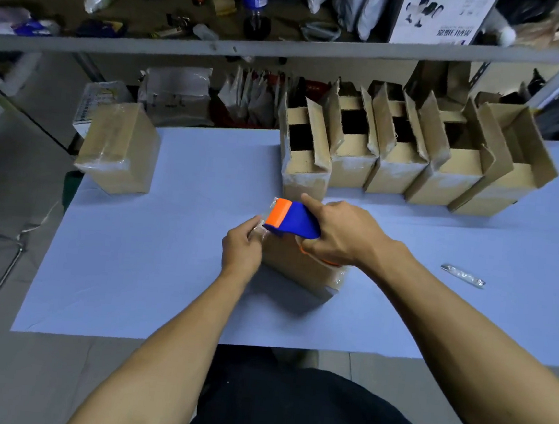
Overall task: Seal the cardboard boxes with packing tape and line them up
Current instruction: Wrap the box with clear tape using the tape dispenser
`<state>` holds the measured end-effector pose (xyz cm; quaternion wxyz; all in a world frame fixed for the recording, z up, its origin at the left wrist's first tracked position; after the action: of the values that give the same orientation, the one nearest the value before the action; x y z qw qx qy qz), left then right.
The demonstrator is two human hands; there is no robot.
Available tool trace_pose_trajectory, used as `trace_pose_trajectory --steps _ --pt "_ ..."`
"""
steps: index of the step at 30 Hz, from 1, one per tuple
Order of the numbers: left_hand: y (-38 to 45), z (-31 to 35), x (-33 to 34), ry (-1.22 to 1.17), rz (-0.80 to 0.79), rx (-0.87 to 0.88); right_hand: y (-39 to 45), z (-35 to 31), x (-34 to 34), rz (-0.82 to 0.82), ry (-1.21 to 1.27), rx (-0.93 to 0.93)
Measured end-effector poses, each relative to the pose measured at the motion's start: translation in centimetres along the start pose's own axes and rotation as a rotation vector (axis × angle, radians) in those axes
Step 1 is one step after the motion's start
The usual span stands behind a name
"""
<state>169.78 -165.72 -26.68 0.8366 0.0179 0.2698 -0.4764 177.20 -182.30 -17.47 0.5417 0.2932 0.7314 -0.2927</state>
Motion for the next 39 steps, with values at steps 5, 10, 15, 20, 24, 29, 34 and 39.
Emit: trace_pose_trajectory --steps 5,10,15,20,24,29,34,39 --pt "-0.8 0.6 0.2 -0.001 0.0 0.028 -2.0 0.5 0.1 -0.001 0.024 0.047" --pt "-0.8 -1.2 -2.1 -0.02 0.028 -0.009 -1.5 -1.9 0.7 -0.007 0.004 0.042" --pt "0.4 -3.1 -5.2 0.035 -0.006 -0.024 -0.1 -4.9 1.5 -0.002 0.037 -0.006" --pt "1.1 -3.4 -5.0 0.042 -0.04 -0.02 -0.9 -4.6 1.9 -0.02 0.055 0.062" --pt "1.4 -3.4 -5.1 0.065 -0.046 -0.002 -2.8 -3.7 2.0 -0.005 0.048 0.115" --pt "1.7 -3.0 -5.0 0.065 -0.063 0.003 -7.2 -1.4 1.9 -0.014 0.063 0.187" --pt "1.3 -3.1 -4.8 0.037 -0.044 -0.016 -10.6 -0.5 2.9 0.029 0.142 0.223" --pt "0.8 -2.5 -4.4 0.03 -0.026 -0.029 -12.0 0.1 4.0 0.04 0.175 0.214"
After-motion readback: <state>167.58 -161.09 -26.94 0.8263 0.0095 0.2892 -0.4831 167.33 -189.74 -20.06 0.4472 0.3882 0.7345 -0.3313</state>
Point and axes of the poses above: each hand's wrist, its own y-axis towards the middle knuckle, its own x-axis out of the palm, z = x × y, the point moved 2 cm from there along y, towards the middle knuckle
